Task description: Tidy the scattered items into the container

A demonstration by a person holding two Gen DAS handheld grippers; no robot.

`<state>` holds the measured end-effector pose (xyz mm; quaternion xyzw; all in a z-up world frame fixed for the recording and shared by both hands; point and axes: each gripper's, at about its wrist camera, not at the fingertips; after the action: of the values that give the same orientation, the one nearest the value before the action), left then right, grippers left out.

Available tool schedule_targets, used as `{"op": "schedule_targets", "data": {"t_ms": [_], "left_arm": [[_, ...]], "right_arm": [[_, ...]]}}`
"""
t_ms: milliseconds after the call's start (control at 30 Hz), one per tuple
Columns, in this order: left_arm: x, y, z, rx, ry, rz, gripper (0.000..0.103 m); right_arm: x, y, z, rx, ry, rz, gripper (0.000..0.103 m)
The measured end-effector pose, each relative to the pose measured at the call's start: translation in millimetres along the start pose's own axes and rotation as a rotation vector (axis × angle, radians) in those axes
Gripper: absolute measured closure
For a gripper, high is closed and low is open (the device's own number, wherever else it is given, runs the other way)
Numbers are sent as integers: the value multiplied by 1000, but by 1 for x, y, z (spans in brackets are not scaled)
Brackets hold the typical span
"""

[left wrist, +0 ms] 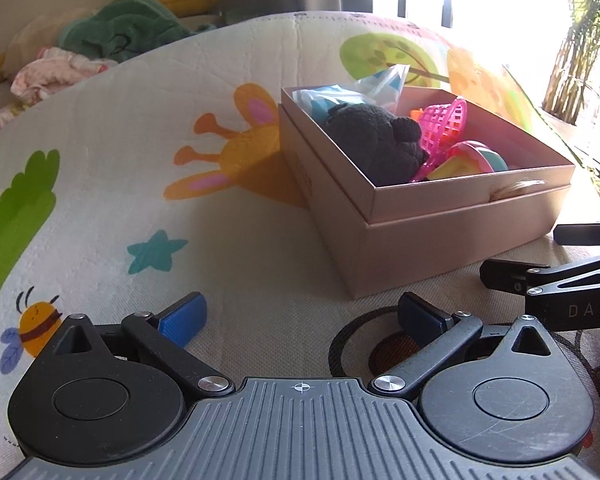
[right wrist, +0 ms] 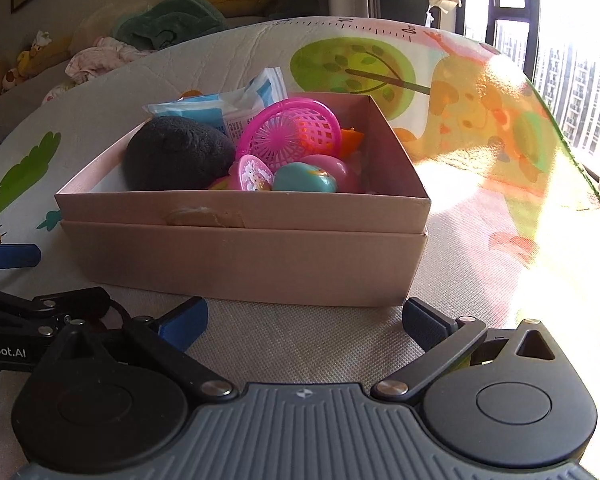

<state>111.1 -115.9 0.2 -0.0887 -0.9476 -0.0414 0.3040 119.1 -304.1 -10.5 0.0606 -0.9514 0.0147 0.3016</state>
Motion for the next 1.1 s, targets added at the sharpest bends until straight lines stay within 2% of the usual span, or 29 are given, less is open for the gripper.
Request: {"op": "schedule_targets", "data": {"t_ms": [1100], "left_arm": [[0, 1, -1, -1, 2, 1, 0]], "right_arm": [[-1, 1, -2, -1, 0, 1, 0]]}}
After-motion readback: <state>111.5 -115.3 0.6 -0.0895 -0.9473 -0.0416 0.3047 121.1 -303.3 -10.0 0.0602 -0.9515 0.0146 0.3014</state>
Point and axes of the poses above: each gripper's, at about its wrist camera, not at the fingertips, and x roughly against the way its jaws point, y to its left, z to its underside, and after that the axes turned 4 degrees about -y, right-handed
